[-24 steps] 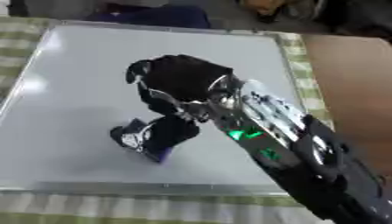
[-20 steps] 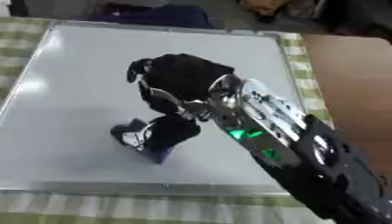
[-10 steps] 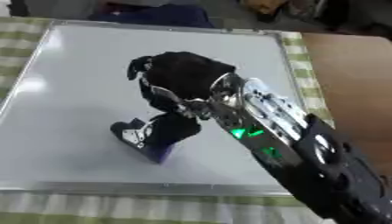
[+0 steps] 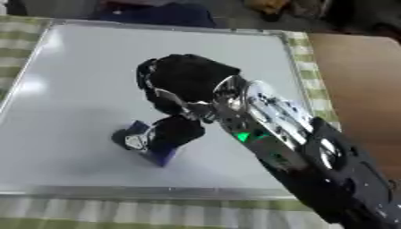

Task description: Wipe the whiteboard clean with a brush.

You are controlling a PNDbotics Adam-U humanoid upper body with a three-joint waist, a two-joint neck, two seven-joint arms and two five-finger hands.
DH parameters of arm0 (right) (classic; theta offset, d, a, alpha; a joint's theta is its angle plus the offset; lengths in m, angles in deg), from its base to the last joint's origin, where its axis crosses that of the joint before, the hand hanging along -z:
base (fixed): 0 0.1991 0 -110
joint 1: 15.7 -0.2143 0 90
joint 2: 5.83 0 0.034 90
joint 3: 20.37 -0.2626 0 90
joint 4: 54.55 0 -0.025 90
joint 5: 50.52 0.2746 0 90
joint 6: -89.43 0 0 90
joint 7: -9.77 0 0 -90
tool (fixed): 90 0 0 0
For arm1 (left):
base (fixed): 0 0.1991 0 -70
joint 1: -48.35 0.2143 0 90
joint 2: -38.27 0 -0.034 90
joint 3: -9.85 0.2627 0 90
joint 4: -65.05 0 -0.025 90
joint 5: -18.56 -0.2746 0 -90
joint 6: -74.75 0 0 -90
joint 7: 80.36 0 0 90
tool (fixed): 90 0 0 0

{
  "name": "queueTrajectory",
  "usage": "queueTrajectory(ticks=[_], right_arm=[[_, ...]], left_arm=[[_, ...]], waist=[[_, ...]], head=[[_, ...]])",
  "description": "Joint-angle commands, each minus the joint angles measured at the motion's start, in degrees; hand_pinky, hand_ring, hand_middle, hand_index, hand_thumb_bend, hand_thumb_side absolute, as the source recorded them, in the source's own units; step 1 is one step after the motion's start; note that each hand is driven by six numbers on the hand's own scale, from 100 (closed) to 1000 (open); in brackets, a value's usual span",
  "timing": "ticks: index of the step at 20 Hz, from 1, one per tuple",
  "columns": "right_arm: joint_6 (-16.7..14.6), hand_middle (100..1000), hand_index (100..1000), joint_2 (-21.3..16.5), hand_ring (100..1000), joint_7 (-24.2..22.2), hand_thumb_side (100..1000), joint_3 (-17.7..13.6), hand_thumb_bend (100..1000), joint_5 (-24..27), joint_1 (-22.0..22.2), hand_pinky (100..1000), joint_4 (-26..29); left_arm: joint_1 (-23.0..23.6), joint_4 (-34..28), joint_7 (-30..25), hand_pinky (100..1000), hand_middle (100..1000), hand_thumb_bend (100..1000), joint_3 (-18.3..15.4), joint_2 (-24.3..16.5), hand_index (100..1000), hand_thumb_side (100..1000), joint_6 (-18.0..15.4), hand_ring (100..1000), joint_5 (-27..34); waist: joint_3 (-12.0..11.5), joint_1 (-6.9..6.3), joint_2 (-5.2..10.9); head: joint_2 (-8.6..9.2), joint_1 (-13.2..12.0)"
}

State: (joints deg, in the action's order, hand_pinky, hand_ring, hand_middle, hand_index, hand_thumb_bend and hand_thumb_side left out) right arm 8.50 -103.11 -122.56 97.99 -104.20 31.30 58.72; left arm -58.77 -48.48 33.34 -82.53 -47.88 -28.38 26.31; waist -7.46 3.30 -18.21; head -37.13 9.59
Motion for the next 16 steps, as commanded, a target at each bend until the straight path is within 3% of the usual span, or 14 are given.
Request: queueTrajectory(ticks=[1, 4, 7, 8, 16], right_arm=[[0.41, 746, 100, 0.19, 786, -0.57, 878, -0.16, 366, -0.2, -0.39, 641, -0.57], [1.32, 609, 100, 0.6, 801, -0.49, 854, -0.1, 353, 0.58, -0.26, 657, -1.62], [1.67, 651, 100, 0.72, 809, -0.13, 861, -0.02, 344, 0.79, -0.2, 660, -2.11], [1.7, 710, 100, 0.78, 815, -0.09, 870, 0.01, 340, 0.8, -0.18, 660, -2.28], [2.01, 777, 100, 2.55, 828, -0.28, 864, 0.69, 338, -0.61, 0.67, 661, -5.12]], left_arm=[[-0.63, -1.07, -0.28, 644, 741, 314, -0.11, -1.01, 825, 1000, -0.1, 773, 0.13], [-0.69, -1.07, -0.29, 644, 741, 314, -0.1, -0.99, 825, 1000, -0.1, 773, 0.13], [-0.72, -1.07, -0.3, 644, 742, 314, -0.1, -1.0, 825, 1000, -0.08, 773, 0.12], [-0.72, -1.07, -0.3, 644, 742, 314, -0.09, -0.99, 825, 1000, -0.07, 773, 0.12], [-0.69, -1.07, -0.25, 644, 743, 314, -0.14, -1.0, 825, 1000, -0.09, 773, 0.08]], waist=[[-0.17, -0.19, 0.87], [-0.25, -0.14, 0.81], [-0.25, -0.06, 0.75], [-0.23, -0.04, 0.72], [-0.16, 0.17, 0.62]], head=[[0.1, 0.13], [0.21, 0.17], [0.28, 0.14], [0.26, 0.13], [0.12, 0.19]])
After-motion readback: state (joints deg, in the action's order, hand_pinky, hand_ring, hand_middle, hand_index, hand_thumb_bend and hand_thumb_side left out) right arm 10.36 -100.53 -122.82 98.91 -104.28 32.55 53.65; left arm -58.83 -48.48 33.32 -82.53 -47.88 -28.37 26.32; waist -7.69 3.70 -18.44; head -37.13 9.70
